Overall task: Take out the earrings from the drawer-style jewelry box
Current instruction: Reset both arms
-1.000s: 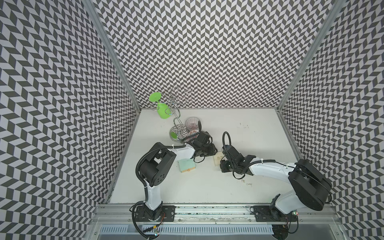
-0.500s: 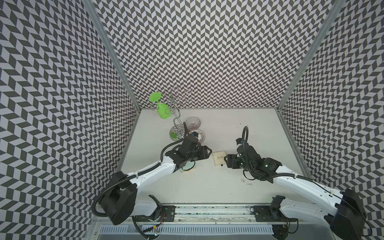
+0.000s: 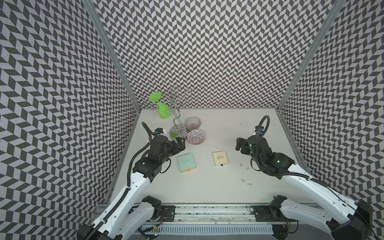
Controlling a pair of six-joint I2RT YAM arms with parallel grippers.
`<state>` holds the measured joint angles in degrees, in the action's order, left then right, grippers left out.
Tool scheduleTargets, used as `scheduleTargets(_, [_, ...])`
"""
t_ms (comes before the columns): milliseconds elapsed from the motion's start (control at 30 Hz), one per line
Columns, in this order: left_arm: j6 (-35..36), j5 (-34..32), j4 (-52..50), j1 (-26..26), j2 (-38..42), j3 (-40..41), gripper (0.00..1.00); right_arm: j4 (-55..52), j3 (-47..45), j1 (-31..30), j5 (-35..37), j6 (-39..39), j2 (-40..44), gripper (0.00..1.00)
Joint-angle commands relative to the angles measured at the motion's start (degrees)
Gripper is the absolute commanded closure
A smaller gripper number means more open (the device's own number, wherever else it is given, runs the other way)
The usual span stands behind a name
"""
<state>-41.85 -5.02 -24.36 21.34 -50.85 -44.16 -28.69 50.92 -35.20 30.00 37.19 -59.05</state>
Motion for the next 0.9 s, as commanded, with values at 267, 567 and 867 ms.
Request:
scheduleTargets(267, [2.5,-26.4,11.0,-6.1,2.6,13.9,0.00,37.0,-19.3,13.2,13.4,-8.3,0.1,0.01])
scheduleTargets(567, [20.9,-30.3,40.9,-13.5,-1.3,26.4,0.00,53.7,-20.3,19.3,14.0,-26.4,-16.1,0.01])
scheduleTargets(867, [34.2,-27.4,67.8,-17.7,-19.3,28.6,0.01,78.6,-29.9,22.7,1.7,-37.2,-22.3,0.01])
